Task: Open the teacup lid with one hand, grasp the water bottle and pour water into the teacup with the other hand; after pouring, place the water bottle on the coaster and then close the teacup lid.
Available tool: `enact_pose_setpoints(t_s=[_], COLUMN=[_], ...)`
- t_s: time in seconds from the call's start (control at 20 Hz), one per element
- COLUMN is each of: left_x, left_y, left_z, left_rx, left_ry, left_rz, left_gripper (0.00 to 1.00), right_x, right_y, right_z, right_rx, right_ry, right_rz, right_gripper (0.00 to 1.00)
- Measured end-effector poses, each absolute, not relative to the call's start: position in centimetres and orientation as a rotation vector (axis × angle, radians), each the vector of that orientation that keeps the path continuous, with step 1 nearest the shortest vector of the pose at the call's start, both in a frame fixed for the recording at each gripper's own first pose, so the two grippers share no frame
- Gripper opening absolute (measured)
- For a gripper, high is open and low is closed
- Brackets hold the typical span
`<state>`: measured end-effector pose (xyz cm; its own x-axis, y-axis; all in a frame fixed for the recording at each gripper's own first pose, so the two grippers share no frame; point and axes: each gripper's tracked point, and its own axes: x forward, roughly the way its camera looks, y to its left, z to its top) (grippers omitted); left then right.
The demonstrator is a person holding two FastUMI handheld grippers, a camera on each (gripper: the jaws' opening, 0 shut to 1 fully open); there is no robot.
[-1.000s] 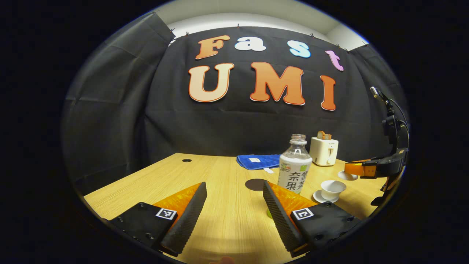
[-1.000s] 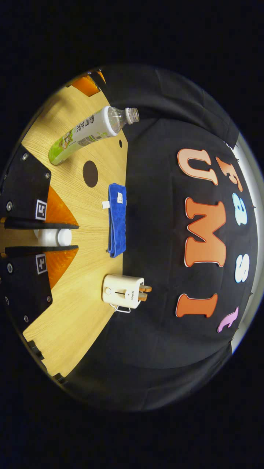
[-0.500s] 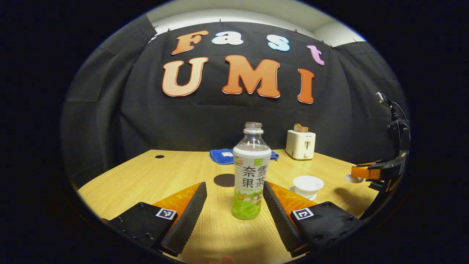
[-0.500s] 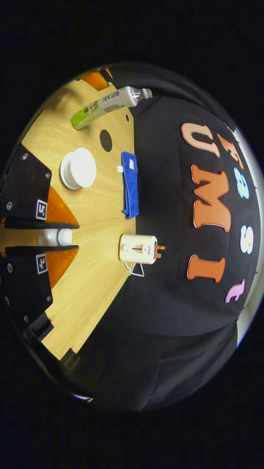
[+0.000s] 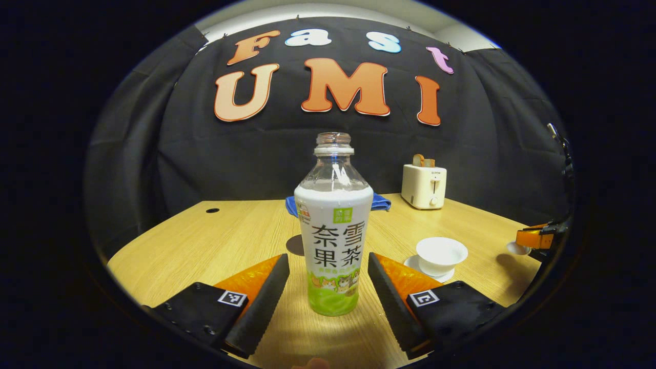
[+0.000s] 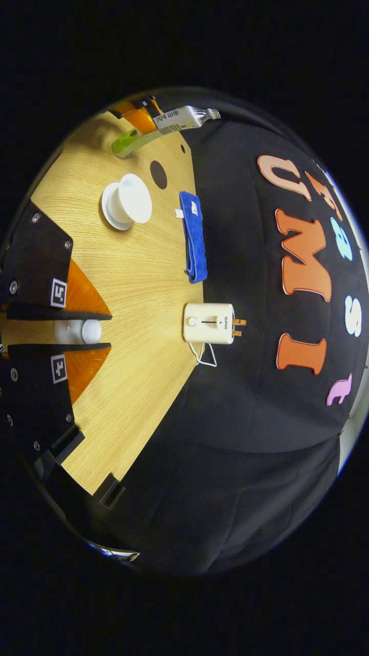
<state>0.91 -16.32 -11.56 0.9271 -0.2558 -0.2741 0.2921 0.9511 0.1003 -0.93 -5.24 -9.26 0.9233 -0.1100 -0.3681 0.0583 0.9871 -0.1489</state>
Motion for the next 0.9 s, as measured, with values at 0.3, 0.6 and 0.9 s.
enact_pose_setpoints(t_s=[0.3,0.6,0.9], left_x=[1.3,1.2,1.6], left_y=[-16.6,-16.0,-17.3], left_z=[-11.7,-9.7,-8.8], left_rx=[0.139,0.315,0.644], left_ry=[0.279,0.275,0.258], left_rz=[-0.282,-0.296,-0.336], left_gripper=[0.66,0.67,0.67], right_x=[-1.5,-1.7,-1.6], right_y=[-5.8,-5.4,-5.0], right_z=[-9.3,-9.2,-9.3], right_rx=[-0.114,-0.102,-0.086], right_ry=[0.390,0.383,0.388], right_rz=[-0.093,-0.074,-0.057], right_gripper=[0.19,0.19,0.19])
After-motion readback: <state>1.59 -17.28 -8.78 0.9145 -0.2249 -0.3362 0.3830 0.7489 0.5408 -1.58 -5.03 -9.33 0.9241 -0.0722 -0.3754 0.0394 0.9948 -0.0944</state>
